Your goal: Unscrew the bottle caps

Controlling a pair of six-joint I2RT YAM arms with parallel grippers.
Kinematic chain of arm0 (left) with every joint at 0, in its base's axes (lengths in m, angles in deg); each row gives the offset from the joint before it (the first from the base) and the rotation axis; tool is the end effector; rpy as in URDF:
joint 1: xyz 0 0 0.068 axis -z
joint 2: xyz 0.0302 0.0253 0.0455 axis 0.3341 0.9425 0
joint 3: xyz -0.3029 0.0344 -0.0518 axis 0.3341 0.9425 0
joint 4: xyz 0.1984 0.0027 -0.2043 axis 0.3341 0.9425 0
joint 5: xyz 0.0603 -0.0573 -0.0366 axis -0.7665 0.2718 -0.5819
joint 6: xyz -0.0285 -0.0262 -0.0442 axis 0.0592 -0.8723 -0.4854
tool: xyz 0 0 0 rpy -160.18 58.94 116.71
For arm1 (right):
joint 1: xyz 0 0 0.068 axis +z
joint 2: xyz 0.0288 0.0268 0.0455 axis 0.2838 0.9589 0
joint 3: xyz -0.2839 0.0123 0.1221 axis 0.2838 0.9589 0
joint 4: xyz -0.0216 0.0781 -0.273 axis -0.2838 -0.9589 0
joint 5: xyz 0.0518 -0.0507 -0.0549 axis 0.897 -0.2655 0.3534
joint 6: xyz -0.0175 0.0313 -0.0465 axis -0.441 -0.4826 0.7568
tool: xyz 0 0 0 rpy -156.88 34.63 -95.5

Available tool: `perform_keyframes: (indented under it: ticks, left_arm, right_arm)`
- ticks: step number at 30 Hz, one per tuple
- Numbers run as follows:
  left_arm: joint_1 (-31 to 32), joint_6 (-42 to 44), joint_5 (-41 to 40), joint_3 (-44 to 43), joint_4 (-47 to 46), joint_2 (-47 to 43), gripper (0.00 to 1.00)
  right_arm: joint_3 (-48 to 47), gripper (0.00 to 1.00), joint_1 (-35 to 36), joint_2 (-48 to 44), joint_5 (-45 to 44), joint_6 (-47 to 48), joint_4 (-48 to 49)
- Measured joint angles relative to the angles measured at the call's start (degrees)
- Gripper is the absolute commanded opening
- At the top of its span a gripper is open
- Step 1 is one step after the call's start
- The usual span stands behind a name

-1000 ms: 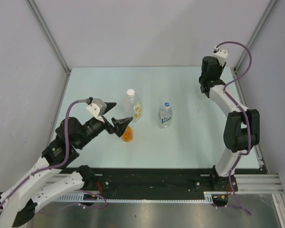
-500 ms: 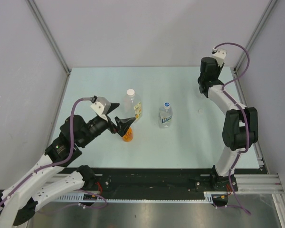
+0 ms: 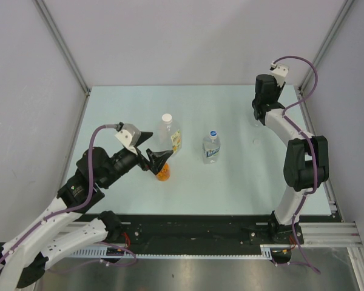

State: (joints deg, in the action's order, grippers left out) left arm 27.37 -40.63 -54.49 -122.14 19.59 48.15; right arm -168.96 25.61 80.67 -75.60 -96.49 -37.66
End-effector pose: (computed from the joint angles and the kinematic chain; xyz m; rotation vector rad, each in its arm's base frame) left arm 0.1015 -0.1071 0.4227 0.5757 1.5056 -0.6766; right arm 0.4670 0.0475 0.3202 0.4677 1.7805 -0.4251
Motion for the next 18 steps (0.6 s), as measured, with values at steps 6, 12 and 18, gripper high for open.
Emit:
perform_keyframes:
  ticks: [6, 12, 18]
  left_arm:
    - [0.0, -0.22, 0.96, 0.11, 0.0, 0.0, 1.0]
    - [0.0, -0.24, 1.49, 0.72, -0.17, -0.02, 1.0]
    - [0.0, -0.44, 1.62, 0.74, -0.44, -0.09, 1.0]
  right_arm:
    - [0.0, 0.45, 0.0, 0.0, 0.46, 0.02, -0.11]
    - [0.09, 0.61, 0.0, -0.09, 1.9, -0.66, -1.09]
    - [0.37, 0.66, 0.02, -0.11, 2.84, -1.14, -2.6]
